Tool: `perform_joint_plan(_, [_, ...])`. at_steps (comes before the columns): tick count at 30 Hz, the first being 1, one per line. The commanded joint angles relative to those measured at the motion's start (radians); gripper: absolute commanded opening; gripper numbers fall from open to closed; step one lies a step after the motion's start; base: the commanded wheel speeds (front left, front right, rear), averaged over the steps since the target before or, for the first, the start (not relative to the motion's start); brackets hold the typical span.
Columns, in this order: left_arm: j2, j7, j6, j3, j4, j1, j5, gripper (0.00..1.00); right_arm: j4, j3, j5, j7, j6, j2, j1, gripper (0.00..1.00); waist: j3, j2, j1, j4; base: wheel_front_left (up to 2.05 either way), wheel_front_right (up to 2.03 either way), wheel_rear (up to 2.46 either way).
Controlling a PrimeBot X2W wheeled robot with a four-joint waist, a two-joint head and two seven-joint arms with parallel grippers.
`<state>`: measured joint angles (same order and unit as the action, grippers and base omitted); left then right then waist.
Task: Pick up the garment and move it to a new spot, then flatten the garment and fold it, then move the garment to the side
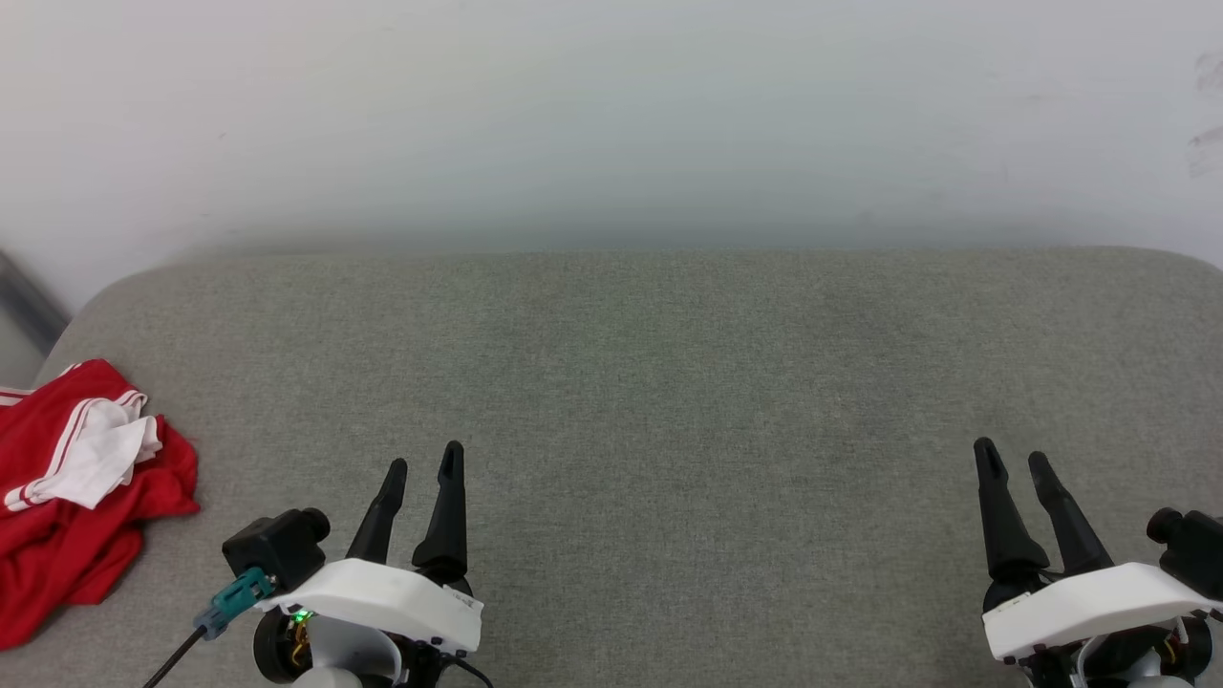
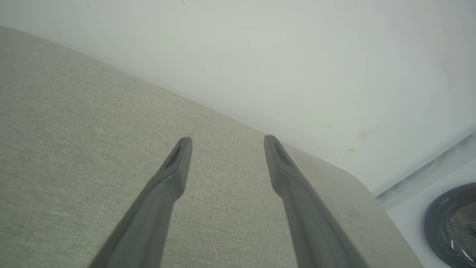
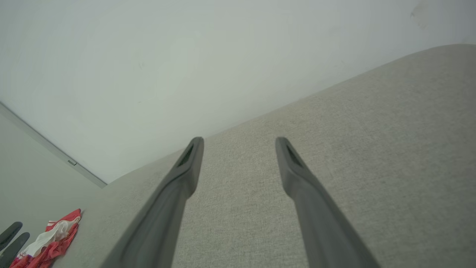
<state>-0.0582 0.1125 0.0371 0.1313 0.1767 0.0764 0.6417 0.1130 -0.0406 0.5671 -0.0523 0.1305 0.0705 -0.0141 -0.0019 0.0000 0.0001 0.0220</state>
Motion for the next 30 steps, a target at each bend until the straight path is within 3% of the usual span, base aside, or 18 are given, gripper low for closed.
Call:
perform_joint_plan(1, [-0.008,0.009,-0.003,0.007,-0.013,0.023,-0.026,1.00,-0.018,0.003,-0.028,-0.005,0.000,0.006,-0.001,1.00,0.000,0.0000,-0.0001,0.001,0.00,0.00,0.00])
perform_joint_plan(10, [-0.019,0.040,-0.031,0.043,0.003,0.030,-0.164,1.00,-0.042,0.010,-0.180,-0.011,0.000,0.004,0.010,1.00,-0.001,0.0000,-0.0001,0.006,0.00,0.00,0.00])
perform_joint_plan(30, [-0.031,0.088,-0.072,0.089,-0.005,0.037,-0.350,1.00,-0.071,-0.001,-0.375,-0.035,0.000,-0.017,0.037,1.00,-0.001,0.0000,-0.0001,0.010,0.00,0.00,0.00])
